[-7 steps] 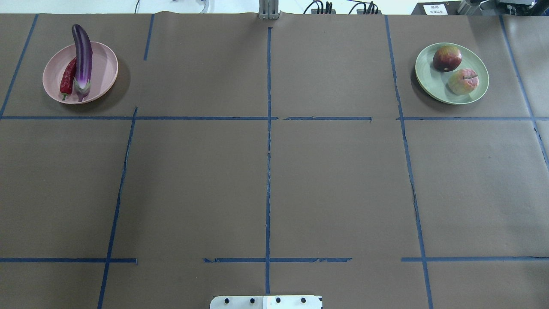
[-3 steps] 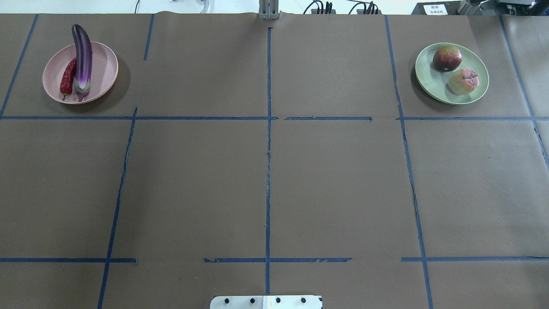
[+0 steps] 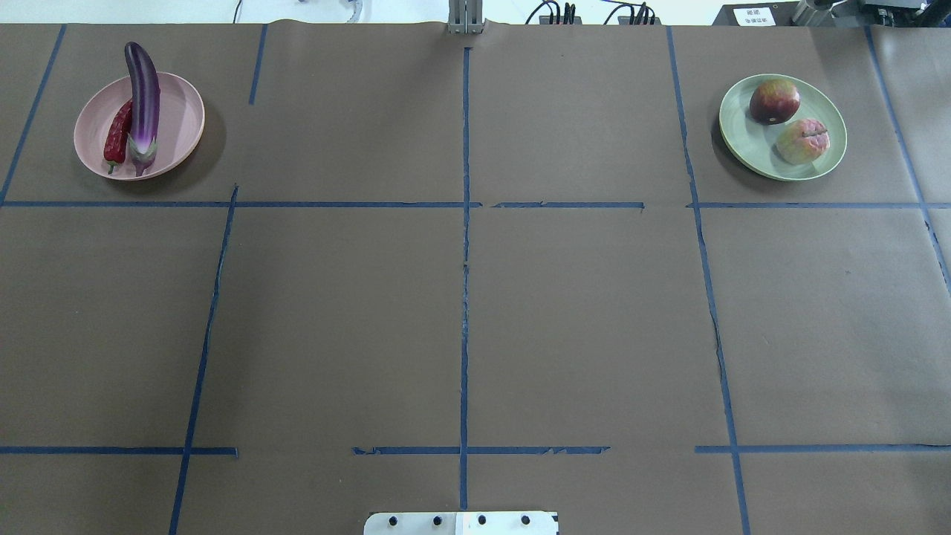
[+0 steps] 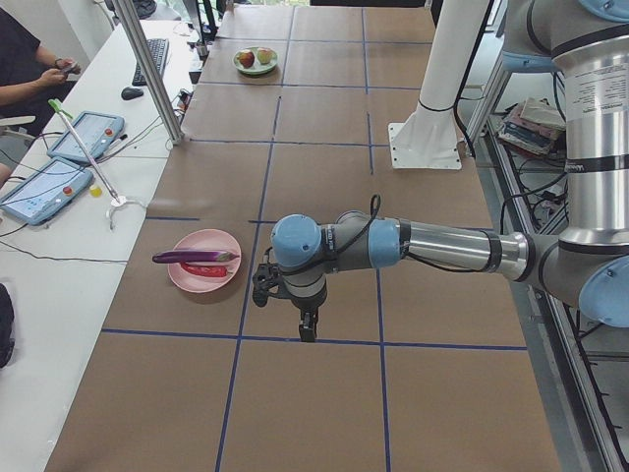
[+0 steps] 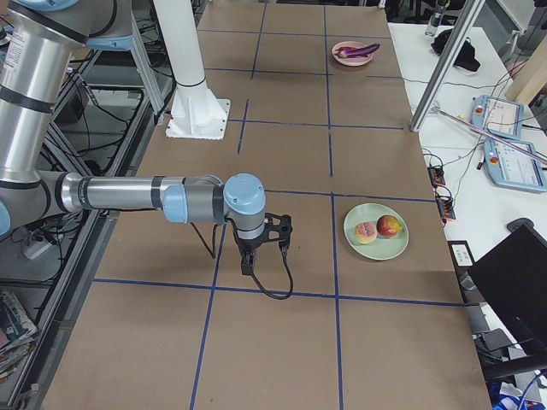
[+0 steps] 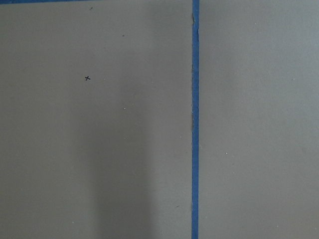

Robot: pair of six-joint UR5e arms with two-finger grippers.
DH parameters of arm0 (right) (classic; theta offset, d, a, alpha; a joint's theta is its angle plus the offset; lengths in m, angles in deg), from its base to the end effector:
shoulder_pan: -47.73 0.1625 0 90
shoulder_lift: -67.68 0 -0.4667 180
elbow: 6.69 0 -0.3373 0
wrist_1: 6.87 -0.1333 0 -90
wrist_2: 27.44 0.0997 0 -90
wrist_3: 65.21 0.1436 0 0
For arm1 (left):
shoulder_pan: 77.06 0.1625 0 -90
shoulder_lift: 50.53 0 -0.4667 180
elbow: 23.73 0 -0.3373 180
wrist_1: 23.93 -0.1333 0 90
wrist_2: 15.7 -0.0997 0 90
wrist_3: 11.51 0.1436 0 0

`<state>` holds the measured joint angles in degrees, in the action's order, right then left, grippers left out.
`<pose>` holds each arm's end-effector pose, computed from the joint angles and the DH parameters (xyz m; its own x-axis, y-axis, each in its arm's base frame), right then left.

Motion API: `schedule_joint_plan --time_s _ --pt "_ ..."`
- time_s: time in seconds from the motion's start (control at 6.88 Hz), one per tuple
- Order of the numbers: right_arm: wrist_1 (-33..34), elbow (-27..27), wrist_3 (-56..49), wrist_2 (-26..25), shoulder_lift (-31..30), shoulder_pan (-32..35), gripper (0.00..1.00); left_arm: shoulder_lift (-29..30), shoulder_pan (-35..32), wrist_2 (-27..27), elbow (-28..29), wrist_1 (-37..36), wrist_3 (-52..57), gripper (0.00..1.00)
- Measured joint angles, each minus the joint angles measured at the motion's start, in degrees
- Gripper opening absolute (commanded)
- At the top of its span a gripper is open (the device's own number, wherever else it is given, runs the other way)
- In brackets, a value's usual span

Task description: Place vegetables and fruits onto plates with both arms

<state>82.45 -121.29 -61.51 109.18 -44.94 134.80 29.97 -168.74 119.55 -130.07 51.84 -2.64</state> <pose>0.0155 -0.2629 0.6755 0.6861 -0.0043 0.7275 0.0068 1.0000 -0.0005 -0.0414 -0.3427 0.6957 0.6971 0.0422 -0.7157 -0.0794 0.9967 -0.0185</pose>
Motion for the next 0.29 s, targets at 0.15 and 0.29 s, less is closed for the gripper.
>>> schedule_joint_plan --time_s 0.15,0.29 --pt "0.1 -0.1 -1.4 -1.1 0.1 0.2 1.0 0.0 0.1 -0.3 0.0 0.0 0.0 1.0" --pt "0.2 -0.2 -2.4 -3.3 0.3 0.4 1.0 0.0 0.1 -1.2 -0.1 0.0 0.1 1.0"
